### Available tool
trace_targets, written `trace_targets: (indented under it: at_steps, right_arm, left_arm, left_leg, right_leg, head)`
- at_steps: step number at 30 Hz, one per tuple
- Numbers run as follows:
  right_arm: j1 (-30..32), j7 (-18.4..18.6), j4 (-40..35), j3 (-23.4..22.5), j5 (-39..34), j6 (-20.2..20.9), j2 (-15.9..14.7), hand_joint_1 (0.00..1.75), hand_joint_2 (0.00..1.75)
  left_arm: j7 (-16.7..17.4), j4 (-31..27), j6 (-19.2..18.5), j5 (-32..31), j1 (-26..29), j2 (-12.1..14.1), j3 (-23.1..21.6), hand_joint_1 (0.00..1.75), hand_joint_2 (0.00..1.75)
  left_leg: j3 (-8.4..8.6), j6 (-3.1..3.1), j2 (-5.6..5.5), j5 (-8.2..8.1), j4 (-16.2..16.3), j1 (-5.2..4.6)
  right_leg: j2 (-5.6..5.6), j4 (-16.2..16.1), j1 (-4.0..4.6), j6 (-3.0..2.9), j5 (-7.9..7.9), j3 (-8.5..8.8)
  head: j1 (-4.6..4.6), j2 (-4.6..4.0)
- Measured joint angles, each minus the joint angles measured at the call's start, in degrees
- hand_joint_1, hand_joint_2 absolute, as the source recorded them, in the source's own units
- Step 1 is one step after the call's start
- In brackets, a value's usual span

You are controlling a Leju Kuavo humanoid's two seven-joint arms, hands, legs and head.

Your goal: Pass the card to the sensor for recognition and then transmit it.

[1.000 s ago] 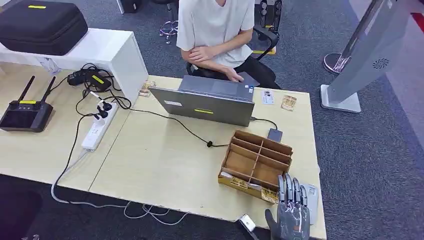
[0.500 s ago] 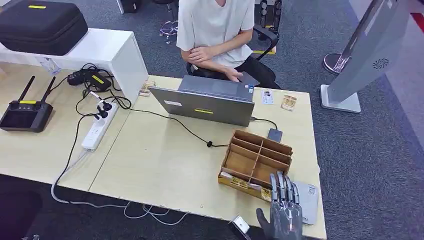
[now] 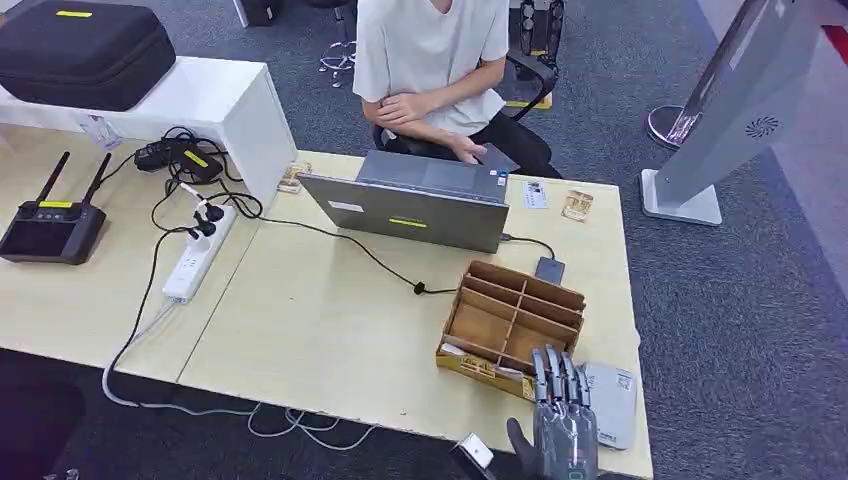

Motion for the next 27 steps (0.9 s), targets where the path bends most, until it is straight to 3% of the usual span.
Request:
trace_targets:
  at_steps: [9, 10, 27]
  right_arm:
    - [-0.23, 1.62, 0.26, 0.11, 1.35, 0.02, 0.02, 0.00, 1.75]
    - [-0.33, 1.62, 0.37, 0.11, 1.35, 0.02, 0.02, 1.75, 1.75]
    - [-0.60, -0.64, 0.33, -1.75, -2.25, 0.15, 0.02, 1.75, 1.75]
  left_arm:
    - [-0.28, 0.00, -0.26, -0.33, -0.01, 0.00, 0.39, 0.00, 1.75]
    - [-0.35, 0.00, -0.26, -0.33, -0.02, 0.00, 0.42, 0.00, 1.75]
    - [-0.52, 0.00, -0.33, -0.50, -0.03, 0.00, 1.31, 0.00, 1.75]
  left_leg:
    - [0.00, 0.00, 0.00, 0.00, 0.00, 0.00]
    - [0.00, 0.00, 0.00, 0.00, 0.00, 0.00]
    - [0.01, 0.00, 0.00, 0.00, 0.00, 0.00]
  right_leg:
    - [0.00, 0.00, 0.00, 0.00, 0.00, 0.00]
    - [0.00, 0.00, 0.00, 0.00, 0.00, 0.00]
    - [0.00, 0.00, 0.00, 0.00, 0.00, 0.00]
  head:
    - [0.00, 0.00]
    - [-0.02, 0.00]
    - [0.00, 0.00]
